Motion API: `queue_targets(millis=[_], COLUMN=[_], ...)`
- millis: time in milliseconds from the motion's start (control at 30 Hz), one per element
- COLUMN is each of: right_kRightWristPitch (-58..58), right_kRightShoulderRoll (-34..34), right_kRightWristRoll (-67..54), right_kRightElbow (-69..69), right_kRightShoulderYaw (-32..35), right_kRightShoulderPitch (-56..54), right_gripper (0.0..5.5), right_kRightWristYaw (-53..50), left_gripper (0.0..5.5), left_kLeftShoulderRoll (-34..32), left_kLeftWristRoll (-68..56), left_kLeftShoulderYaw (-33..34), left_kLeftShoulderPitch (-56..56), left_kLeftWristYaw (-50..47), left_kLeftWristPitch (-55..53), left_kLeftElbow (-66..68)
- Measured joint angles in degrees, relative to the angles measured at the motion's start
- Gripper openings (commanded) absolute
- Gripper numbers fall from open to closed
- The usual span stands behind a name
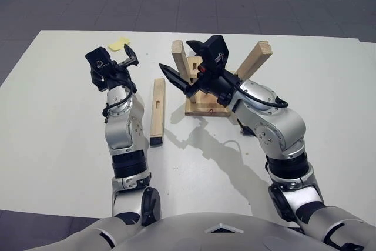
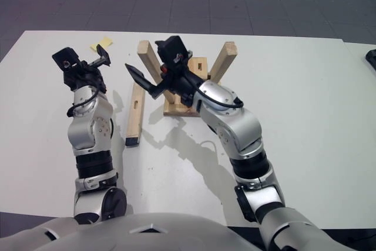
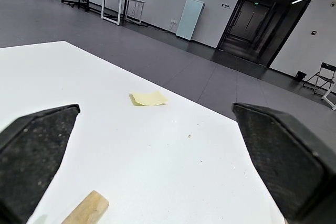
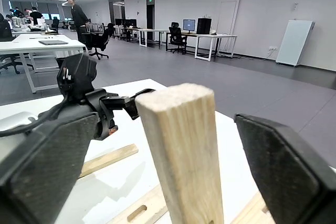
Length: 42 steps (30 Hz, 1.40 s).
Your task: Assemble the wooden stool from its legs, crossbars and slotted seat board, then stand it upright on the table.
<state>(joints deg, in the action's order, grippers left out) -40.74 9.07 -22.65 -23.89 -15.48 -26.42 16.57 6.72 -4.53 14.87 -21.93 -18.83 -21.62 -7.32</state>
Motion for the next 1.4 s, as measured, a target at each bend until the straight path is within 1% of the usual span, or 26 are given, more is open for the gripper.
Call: queue_targets(millis=[233,433,500,600,667,733,867,967,1167,1267,1400], right_kRightWristPitch=[0.02,0.10,0.29,0.77,0.96,2.21,5.25,7.27,11.94,14.54,18.25], right_kRightShoulderRoll=[-2.12,-3.37,-2.23,1.45,5.36,10.94,19.10,23.14,25.81,26.92,27.88], right_kRightWristRoll=[0.15,0.93,1.11,0.20,-2.26,-4.32,-5.60,-7.20,-7.70,-7.84,-5.63], right_kRightElbow=[1.21,3.44,3.13,2.11,1.53,1.27,0.50,-1.09,0.86,3.90,7.33], right_kRightShoulderYaw=[0.66,1.36,1.43,1.96,3.67,5.28,6.39,6.94,7.76,8.67,8.28], right_kRightShoulderPitch=[0.37,0.37,0.41,0.84,1.10,1.23,1.48,2.70,3.39,3.15,1.64], right_gripper=[3.05,2.28,2.26,2.19,2.13,2.05,1.93,1.88,1.83,1.74,1.52], right_kRightWristYaw=[-0.90,-1.33,0.22,5.13,11.31,18.84,28.79,34.43,39.40,41.93,43.83], left_gripper=[5.40,5.40,5.40,5.40,5.40,5.40,5.40,5.40,5.40,5.40,5.40], left_kLeftShoulderRoll=[0.01,-0.03,-0.16,-0.54,-0.81,-1.01,-1.28,-1.81,-3.29,-3.75,-5.29], left_kLeftWristRoll=[0.05,0.11,0.11,0.12,0.12,0.14,0.36,0.44,0.51,0.53,0.53], left_kLeftShoulderYaw=[-0.70,-1.00,-1.19,-1.30,-1.38,-1.69,-2.29,-2.71,-3.67,-4.30,-4.54], left_kLeftShoulderPitch=[0.35,0.72,0.72,0.71,0.68,0.66,0.54,0.50,-0.45,-0.59,-1.76], left_kLeftWristYaw=[-0.31,-0.47,-0.41,-0.26,-0.02,0.19,0.81,1.52,3.05,3.89,4.87], left_kLeftWristPitch=[-0.01,-0.23,-0.57,-1.05,-1.17,-1.41,-1.75,-2.36,-3.58,-3.99,-4.20], left_kLeftElbow=[0.03,0.04,0.06,0.43,0.84,1.07,1.82,2.05,2.76,3.46,4.96])
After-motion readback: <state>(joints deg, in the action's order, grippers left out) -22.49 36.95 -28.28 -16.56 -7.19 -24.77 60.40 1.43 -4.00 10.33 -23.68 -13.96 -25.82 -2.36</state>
